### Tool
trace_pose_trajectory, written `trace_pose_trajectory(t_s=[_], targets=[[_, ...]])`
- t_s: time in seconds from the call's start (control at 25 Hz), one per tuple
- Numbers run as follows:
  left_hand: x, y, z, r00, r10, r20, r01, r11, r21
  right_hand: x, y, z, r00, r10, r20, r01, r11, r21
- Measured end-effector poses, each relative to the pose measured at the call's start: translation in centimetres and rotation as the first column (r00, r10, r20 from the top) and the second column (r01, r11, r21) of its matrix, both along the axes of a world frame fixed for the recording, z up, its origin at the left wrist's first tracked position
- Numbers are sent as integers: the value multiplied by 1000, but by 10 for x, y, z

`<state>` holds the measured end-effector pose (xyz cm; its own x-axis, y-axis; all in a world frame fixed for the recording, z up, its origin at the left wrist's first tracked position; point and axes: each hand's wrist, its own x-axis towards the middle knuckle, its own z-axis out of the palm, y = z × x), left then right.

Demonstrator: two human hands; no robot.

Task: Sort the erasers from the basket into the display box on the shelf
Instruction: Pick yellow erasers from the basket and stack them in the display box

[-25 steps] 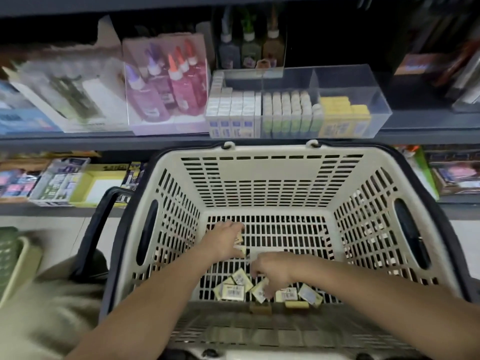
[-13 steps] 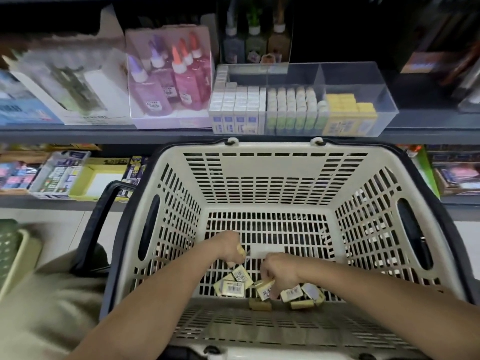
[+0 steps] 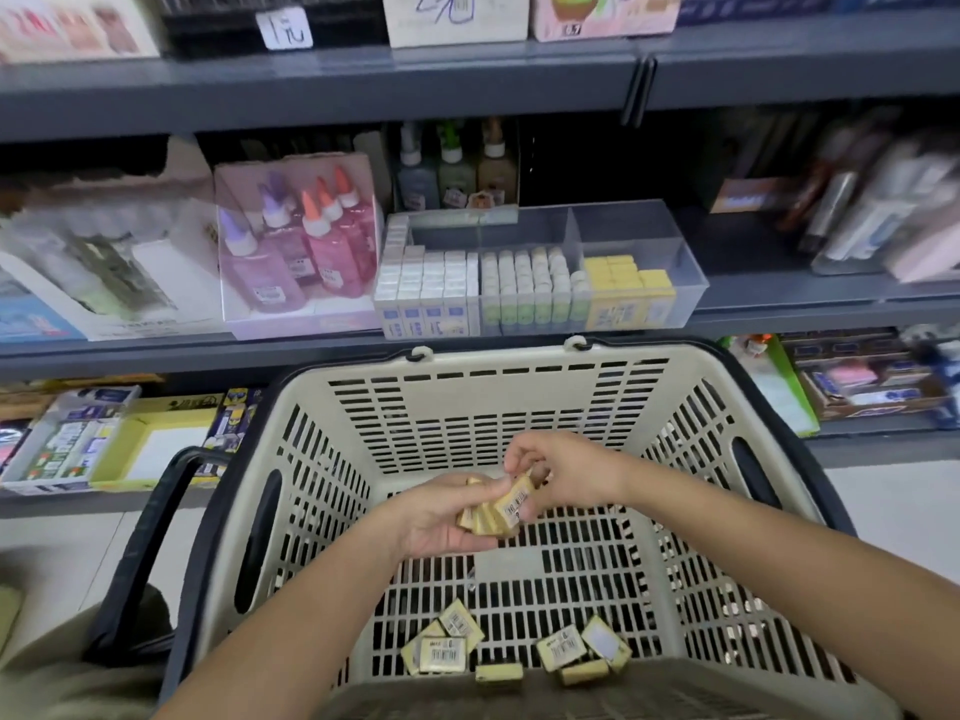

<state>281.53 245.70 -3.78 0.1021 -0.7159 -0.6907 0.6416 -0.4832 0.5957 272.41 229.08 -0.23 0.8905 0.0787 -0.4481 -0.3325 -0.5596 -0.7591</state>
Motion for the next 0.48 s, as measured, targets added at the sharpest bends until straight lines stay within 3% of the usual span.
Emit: trace_pose_trajectory(t_s=[0.12,0.36,0.48], targets=[[1,-10,13,999,52,-3,-52,995,-83,-8,-13,18,995,-85,56,87,996,-30],[3,-51,64,979,198,41,-184,955,-234,-18,-48,64,936,-328,126,294,928,227],[3,-76,89,955,265,133,-223,937,-269,-20,-71,88,902,-386,195,340,912,231]])
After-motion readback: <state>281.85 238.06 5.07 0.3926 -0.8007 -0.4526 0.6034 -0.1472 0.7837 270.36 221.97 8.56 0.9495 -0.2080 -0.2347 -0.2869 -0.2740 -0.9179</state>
